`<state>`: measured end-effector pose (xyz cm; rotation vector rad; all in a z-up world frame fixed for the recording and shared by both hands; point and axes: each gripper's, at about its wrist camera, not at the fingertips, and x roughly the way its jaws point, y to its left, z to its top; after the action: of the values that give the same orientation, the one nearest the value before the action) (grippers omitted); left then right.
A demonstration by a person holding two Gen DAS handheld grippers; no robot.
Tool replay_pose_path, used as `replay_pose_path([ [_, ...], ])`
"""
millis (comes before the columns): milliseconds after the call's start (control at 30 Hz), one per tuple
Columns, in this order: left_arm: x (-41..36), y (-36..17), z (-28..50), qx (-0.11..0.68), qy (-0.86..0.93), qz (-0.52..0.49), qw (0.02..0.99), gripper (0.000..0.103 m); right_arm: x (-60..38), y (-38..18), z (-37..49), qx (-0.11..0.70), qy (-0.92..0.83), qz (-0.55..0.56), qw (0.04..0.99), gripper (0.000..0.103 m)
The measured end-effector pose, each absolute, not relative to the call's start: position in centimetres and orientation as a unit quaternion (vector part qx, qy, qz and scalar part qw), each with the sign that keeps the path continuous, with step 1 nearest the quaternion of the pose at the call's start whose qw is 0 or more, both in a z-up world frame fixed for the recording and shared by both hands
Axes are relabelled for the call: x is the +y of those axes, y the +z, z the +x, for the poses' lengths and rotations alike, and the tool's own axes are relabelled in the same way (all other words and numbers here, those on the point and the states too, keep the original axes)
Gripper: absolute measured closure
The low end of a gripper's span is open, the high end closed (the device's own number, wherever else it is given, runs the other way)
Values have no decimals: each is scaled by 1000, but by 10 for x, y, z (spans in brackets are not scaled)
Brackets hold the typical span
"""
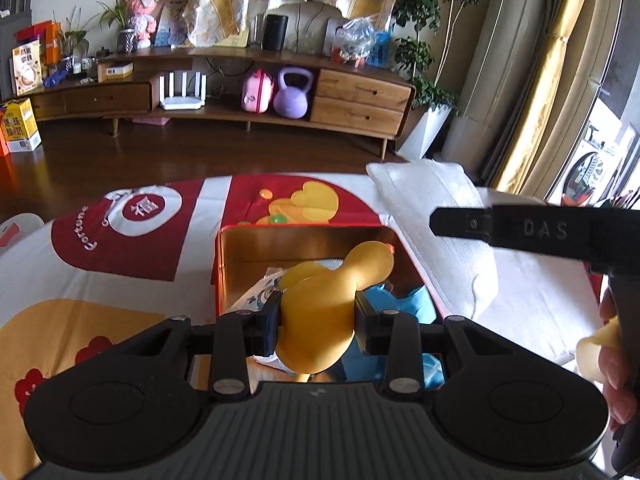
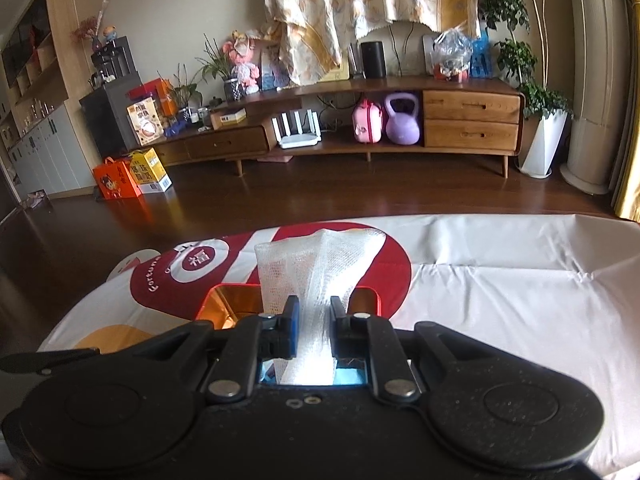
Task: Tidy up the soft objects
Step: 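Carry the yellow toy and white tissue with both tools over the red tin, then lower the toy and tissue into the red tin and open both tools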
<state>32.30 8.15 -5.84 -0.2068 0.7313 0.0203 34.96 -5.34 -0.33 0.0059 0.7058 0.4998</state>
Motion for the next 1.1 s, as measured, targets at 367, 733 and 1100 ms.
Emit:
replay_pose_path([
  [367,81,-89,344,383,9,-89,919,68,-43,-37,376,383,241,2,892,86],
  [733,79,-108,355,402,1,-88,912,67,-39,-61,385,404,230,-16,885,83],
  [1100,76,-110,356,401,1,-80,913,62,-43,-64,382,401,223,-15,889,76],
])
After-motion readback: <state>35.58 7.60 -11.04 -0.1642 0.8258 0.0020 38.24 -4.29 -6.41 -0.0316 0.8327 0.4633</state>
